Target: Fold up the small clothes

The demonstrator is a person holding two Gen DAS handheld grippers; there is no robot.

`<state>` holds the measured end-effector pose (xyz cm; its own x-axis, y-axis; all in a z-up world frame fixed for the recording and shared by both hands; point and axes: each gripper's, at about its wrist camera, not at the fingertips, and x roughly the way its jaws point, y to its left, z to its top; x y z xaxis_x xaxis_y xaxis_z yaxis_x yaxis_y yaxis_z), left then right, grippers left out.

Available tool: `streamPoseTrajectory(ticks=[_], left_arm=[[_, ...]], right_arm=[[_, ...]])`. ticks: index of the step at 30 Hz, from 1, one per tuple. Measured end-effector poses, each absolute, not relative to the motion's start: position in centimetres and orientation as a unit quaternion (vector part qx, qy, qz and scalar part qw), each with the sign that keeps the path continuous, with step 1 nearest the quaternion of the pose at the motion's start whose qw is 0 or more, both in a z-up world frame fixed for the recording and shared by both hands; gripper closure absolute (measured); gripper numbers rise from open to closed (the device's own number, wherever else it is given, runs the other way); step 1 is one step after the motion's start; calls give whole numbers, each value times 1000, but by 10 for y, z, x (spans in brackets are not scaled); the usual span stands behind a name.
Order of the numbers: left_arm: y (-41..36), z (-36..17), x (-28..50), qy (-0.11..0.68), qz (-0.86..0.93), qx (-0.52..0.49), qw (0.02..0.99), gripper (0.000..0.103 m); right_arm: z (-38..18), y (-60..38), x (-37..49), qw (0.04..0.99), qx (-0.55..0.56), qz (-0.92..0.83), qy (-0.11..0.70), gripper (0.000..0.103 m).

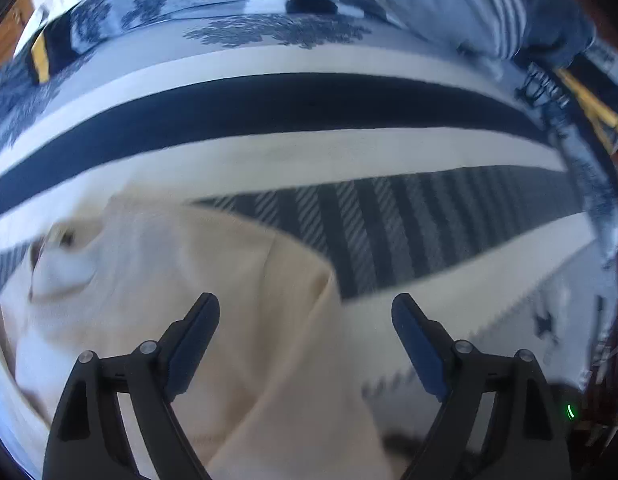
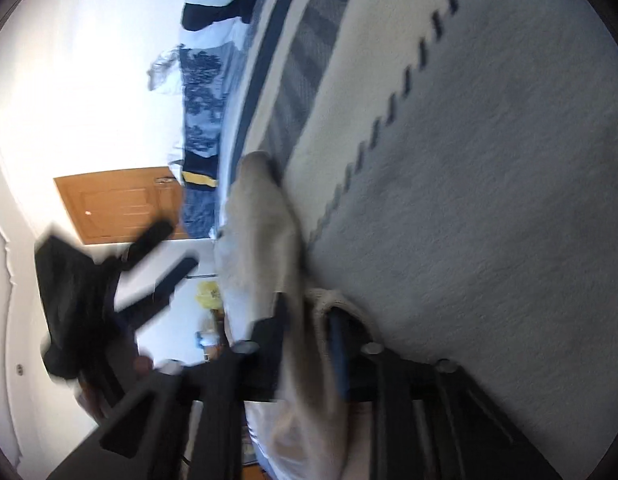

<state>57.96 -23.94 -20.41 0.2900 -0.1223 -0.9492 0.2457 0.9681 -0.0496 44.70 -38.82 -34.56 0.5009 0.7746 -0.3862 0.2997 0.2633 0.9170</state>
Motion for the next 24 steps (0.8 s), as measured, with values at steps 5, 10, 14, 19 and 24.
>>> streamPoseTrajectory(ticks=[5, 10, 14, 19, 24], left_arm=[[-258, -238, 599, 632, -90, 104, 763, 97], [-199, -168, 611, 552, -143, -85, 817, 98], [-178, -176, 637, 562, -110, -126, 810, 99], [-189, -206, 655, 570, -83, -83, 813, 100], [-162, -204, 647, 563, -38, -78, 822, 96]], right_arm=[[-353, -395, 446, 633, 596, 177, 462, 98], [-355, -407, 434, 623, 629, 171, 433, 99], [-360, -417, 427, 606, 660, 164, 414, 99], [-364, -419, 422, 605, 659, 152, 420, 99], [-369, -421, 423, 588, 668, 158, 428, 98]])
